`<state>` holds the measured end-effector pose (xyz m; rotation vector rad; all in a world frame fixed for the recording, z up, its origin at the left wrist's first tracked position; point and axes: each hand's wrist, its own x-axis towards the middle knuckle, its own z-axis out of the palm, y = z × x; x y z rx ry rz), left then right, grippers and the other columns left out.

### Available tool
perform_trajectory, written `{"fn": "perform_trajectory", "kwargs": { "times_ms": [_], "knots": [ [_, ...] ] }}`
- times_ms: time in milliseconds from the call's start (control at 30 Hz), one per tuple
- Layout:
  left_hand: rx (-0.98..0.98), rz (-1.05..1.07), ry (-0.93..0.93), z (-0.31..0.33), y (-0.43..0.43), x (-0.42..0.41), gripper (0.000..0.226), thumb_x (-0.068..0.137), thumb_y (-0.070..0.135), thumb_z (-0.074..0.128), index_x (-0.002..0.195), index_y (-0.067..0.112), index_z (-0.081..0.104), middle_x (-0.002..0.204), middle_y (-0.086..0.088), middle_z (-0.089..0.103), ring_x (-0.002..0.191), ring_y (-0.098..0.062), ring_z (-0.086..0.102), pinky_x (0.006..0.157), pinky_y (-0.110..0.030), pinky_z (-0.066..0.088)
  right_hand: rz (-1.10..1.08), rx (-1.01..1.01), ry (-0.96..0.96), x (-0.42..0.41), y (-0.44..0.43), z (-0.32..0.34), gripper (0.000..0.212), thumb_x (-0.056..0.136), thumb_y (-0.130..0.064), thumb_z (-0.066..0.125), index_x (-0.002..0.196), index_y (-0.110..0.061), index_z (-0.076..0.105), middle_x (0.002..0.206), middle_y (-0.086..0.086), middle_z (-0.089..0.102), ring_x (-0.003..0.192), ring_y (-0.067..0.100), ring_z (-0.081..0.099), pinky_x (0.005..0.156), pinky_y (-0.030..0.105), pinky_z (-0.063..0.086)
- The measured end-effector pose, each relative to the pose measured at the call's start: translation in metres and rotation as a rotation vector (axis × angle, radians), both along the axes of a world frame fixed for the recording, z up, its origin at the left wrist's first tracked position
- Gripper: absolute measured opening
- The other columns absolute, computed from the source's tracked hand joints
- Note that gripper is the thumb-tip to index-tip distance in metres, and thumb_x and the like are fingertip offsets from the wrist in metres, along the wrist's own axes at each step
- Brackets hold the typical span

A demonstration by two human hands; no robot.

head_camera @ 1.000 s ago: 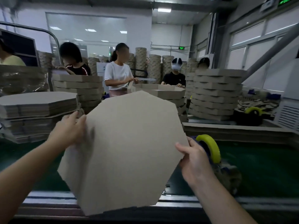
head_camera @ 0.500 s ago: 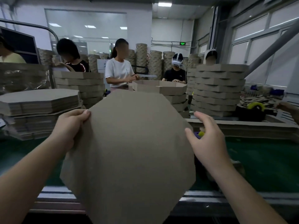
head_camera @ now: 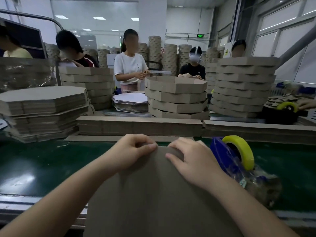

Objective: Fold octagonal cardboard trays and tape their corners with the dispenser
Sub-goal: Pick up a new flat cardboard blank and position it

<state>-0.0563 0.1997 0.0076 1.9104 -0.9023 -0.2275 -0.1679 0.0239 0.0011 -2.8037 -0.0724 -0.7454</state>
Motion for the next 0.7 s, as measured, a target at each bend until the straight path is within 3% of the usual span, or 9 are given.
{"fn": "perform_trajectory", "kwargs": {
  "times_ms": [67,133,200,267,367,467,567,633,700],
  "knots": [
    [-0.014,-0.051,0.183,-0.004,-0.002,0.021,0.029,0.093,0.045,0.055,0.089,0.026,0.077,0.084,0.007,0.074,0.077,-0.006,0.068,0.066,-0.013,0.050,-0.012,0.036,0.033,0.000,-0.002,-0.009,0.022,0.095,-0.045,0.052,0.110,-0.032,0.062,0.099,-0.021,0.056,0.084,-0.003,0.042,0.082,0.025,0.035],
    [-0.040,0.028,0.183,-0.011,-0.013,0.051,0.032,0.096,0.039,0.054,0.084,0.020,0.077,0.076,0.004,0.071,0.072,-0.010,0.064,0.065,-0.019,0.052,-0.008,0.041,0.063,0.001,-0.002,-0.017,0.021,0.094,-0.047,0.051,0.109,-0.034,0.061,0.094,-0.023,0.051,0.082,-0.004,0.040,0.080,0.022,0.031],
    [0.041,0.133,0.040,-0.021,-0.033,0.086,0.025,0.098,0.028,0.055,0.086,0.018,0.074,0.082,0.003,0.071,0.076,-0.012,0.063,0.070,-0.025,0.052,0.007,0.050,0.085,0.002,-0.002,-0.021,0.020,0.094,-0.049,0.050,0.107,-0.036,0.060,0.091,-0.025,0.049,0.081,-0.005,0.040,0.080,0.021,0.031],
    [0.238,0.226,-0.219,-0.032,-0.054,0.121,0.019,0.098,0.028,0.053,0.098,0.020,0.070,0.100,0.001,0.070,0.088,-0.013,0.062,0.077,-0.027,0.051,0.029,0.081,0.100,0.003,-0.004,-0.020,0.020,0.093,-0.050,0.051,0.103,-0.036,0.060,0.089,-0.024,0.051,0.078,-0.005,0.043,0.079,0.021,0.037],
    [0.552,0.290,-0.522,-0.044,-0.078,0.170,0.034,0.099,0.032,0.047,0.128,0.018,0.059,0.131,-0.004,0.055,0.120,-0.021,0.049,0.098,-0.037,0.044,0.050,0.115,0.099,0.004,-0.010,-0.014,0.021,0.091,-0.051,0.052,0.099,-0.034,0.060,0.093,-0.019,0.058,0.085,-0.001,0.050,0.079,0.024,0.044],
    [0.767,0.319,-0.630,-0.051,-0.095,0.209,0.050,0.100,0.035,0.043,0.147,0.019,0.036,0.154,-0.004,0.031,0.142,-0.024,0.026,0.112,-0.043,0.031,0.060,0.134,0.090,0.005,-0.017,-0.009,0.021,0.091,-0.051,0.052,0.100,-0.034,0.060,0.095,-0.018,0.059,0.090,0.000,0.051,0.079,0.023,0.045],
    [0.841,0.340,-0.614,-0.054,-0.107,0.239,0.057,0.101,0.033,0.039,0.153,0.022,0.020,0.162,-0.002,0.013,0.148,-0.024,0.011,0.117,-0.044,0.019,0.071,0.142,0.072,0.007,-0.024,-0.003,0.019,0.090,-0.052,0.053,0.097,-0.035,0.059,0.093,-0.018,0.059,0.091,-0.001,0.051,0.072,0.015,0.040],
    [0.939,0.385,-0.685,-0.057,-0.111,0.251,0.059,0.100,0.029,0.038,0.154,0.021,0.017,0.161,-0.002,0.017,0.147,-0.024,0.018,0.117,-0.042,0.015,0.071,0.140,0.074,0.009,-0.027,0.002,0.016,0.090,-0.052,0.052,0.093,-0.037,0.057,0.093,-0.019,0.059,0.093,-0.001,0.050,0.067,0.011,0.036],
    [1.015,0.453,-0.842,-0.058,-0.114,0.256,0.057,0.097,0.025,0.044,0.150,0.020,0.027,0.153,-0.003,0.036,0.138,-0.024,0.035,0.114,-0.041,0.018,0.069,0.138,0.084,0.012,-0.030,0.004,0.013,0.090,-0.052,0.052,0.089,-0.039,0.055,0.092,-0.019,0.059,0.094,-0.001,0.050,0.065,0.010,0.033]
  ]
}}
